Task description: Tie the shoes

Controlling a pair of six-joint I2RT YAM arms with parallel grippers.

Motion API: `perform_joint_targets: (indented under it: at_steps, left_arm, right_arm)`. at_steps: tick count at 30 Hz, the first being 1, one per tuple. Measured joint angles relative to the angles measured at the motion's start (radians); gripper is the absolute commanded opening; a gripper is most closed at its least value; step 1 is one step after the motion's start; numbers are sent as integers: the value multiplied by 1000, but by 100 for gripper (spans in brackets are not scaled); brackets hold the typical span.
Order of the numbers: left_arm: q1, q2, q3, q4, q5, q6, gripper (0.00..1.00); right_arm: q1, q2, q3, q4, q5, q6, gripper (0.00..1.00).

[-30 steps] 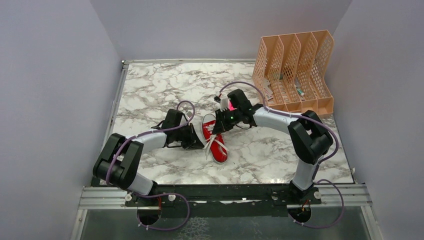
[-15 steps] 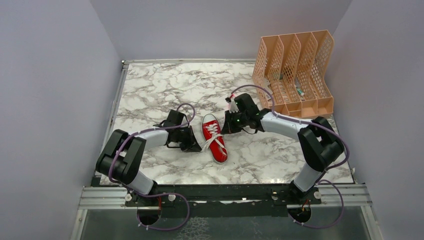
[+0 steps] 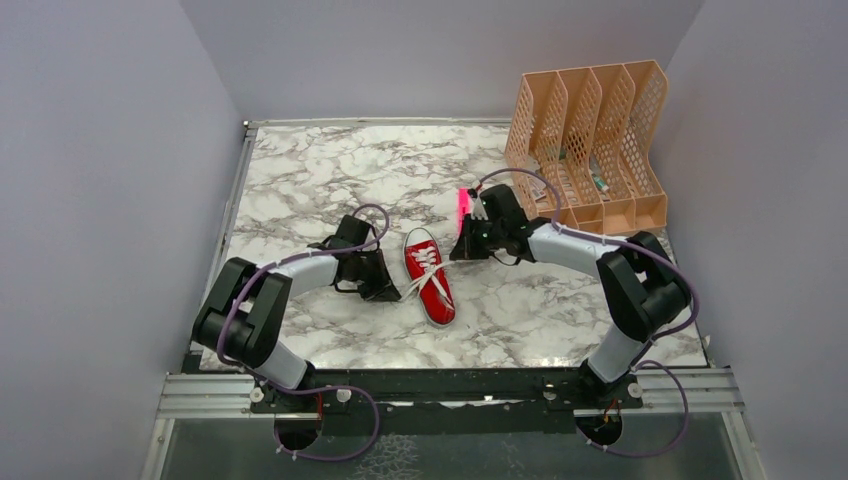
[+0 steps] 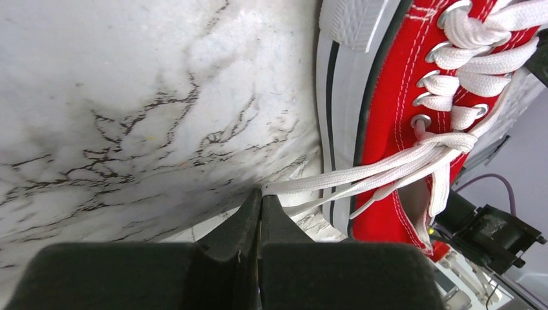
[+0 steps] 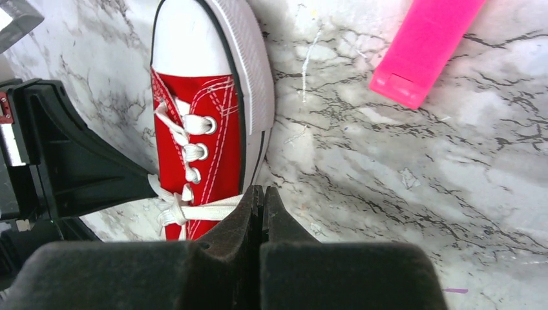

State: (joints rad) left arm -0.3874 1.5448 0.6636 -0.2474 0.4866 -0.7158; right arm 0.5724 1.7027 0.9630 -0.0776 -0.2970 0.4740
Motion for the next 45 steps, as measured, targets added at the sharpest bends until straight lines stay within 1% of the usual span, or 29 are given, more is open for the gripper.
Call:
perform_joint_targets:
  at_steps: [11,20,21,22,23,24,26,27,28,29,31,33,35,37,38,40,45]
  left_arm:
    - [-1,-22,0,-18,-53,-6,0]
    - [-1,-21,16,-34,-86,-2,0]
    - [-1,-20,22,-38,-95,2,0]
    - [-1,-18,27,-42,-101,4,0]
    - [-1,-12,37,-51,-106,12,9]
    - [-1,-6,47,-57,-109,20,23]
    - [-1,6,71,-83,-121,37,38]
    - [0,7,85,-100,-127,44,55]
    - [-1,0,95,-111,-143,48,68]
    - [0,-6,100,-121,-158,50,75]
    - [2,-51,111,-164,-208,56,81]
    - [1,-112,111,-224,-278,58,80]
    - [0,-179,114,-282,-327,56,76]
    - [-12,-232,118,-303,-337,54,70]
    - [-23,-250,121,-299,-330,55,67]
    - [-50,-259,128,-253,-270,55,65]
    - [-109,-185,127,-86,-122,36,60]
  right_arm:
    - [-32,0,-43,40,2,43,0]
    - [-96,0,-67,82,-19,51,0]
    - [-96,1,-66,83,-24,48,7]
    - [-97,2,-64,83,-33,39,25]
    - [-98,5,-58,82,-43,27,38]
    - [-99,10,-46,76,-53,14,46]
    - [-108,22,-4,41,-49,-15,58]
    - [-114,24,19,13,-44,-32,62]
    - [-117,22,40,-15,-39,-49,66]
    - [-119,13,56,-42,-32,-68,68]
    - [-123,-20,67,-97,-21,-108,71]
    - [-115,-77,67,-164,-17,-144,72]
    - [-92,-140,64,-206,-21,-170,72]
    - [-59,-188,61,-224,-42,-182,71]
    - [-45,-204,59,-225,-57,-184,71]
    - [-24,-218,47,-220,-95,-183,69]
    - [-16,-217,3,-219,-154,-150,69]
